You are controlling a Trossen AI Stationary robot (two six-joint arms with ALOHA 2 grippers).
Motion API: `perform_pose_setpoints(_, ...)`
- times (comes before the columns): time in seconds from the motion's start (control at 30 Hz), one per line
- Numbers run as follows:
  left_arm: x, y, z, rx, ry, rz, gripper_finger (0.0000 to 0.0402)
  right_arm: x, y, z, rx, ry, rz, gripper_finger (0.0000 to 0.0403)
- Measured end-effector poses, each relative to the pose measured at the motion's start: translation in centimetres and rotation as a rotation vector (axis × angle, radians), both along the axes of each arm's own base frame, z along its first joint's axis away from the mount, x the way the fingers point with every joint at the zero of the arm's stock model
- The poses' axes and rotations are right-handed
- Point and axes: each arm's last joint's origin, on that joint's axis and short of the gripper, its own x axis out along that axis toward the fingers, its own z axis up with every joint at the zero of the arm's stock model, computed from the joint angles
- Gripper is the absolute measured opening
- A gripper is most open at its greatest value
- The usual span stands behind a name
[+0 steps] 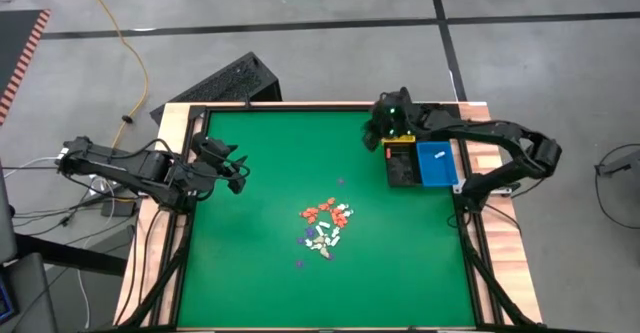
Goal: Sort Halloween decoration
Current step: Put the purple spider toy into the yellow basket
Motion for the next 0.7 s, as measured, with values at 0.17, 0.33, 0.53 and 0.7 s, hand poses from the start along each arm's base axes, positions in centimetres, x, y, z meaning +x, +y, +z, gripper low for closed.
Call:
perform_pose_setpoints(0.17, 0.0, 0.0, 0.0, 0.001, 0.000, 0.001, 0.0178, 2.8, 4.6, 0.1, -0.016, -0.052, 0.272, 0.0113)
perform_pose_setpoints(0.33, 0.0, 0.0, 0.0, 0.001, 0.003, 0.001, 0.0178, 5.0, 8.8, -1.2, -0.107, 0.016, 0.353, 0.0114)
perform_pose_setpoints(0.53, 0.0, 0.0, -0.1, 0.000, 0.007, -0.002, 0.0178, 6.9, 10.9, -4.7, -0.162, 0.132, 0.366, 0.0114)
perform_pose_setpoints(0.7, 0.0, 0.0, 0.0, 0.002, 0.006, -0.001, 0.0178, 7.7, 11.0, -7.4, -0.137, 0.210, 0.313, 0.0114)
